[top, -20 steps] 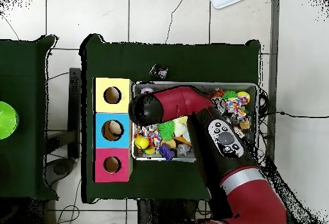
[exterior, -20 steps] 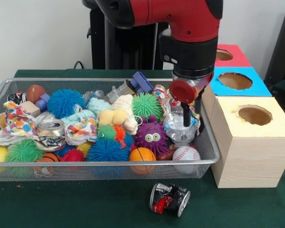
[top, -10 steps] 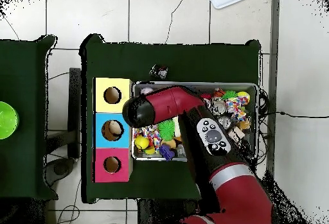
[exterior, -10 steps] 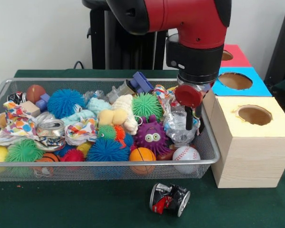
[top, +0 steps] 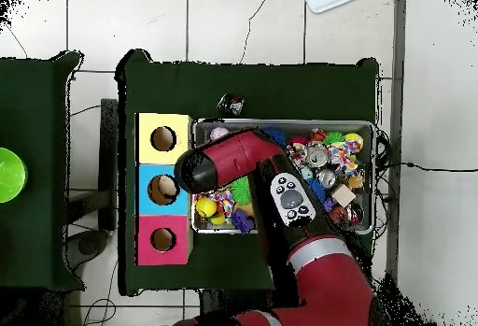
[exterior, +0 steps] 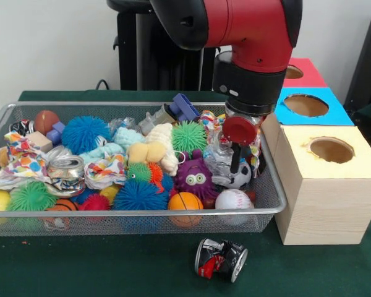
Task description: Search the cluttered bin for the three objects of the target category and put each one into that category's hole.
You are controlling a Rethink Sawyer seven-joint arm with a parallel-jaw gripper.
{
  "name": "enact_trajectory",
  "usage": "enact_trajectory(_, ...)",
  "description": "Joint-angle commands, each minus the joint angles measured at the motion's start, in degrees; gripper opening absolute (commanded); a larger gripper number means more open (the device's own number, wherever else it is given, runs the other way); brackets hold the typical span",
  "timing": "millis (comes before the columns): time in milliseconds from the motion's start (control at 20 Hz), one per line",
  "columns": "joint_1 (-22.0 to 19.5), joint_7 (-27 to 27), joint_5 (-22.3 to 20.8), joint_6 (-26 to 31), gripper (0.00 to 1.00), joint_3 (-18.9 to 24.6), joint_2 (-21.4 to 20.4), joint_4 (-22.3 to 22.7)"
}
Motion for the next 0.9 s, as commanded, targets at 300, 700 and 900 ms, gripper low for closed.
enact_trajectory(300,1.3,9.1,-1.6,1.8,1.0,-7.9,-2.1,2.2)
enact_trajectory(700,2.6,8.8,1.1,4.5,1.0,-9.6,-8.0,7.3)
enact_trajectory(900,3.4,8.5,1.7,5.7,1.0,-10.2,-7.9,6.4)
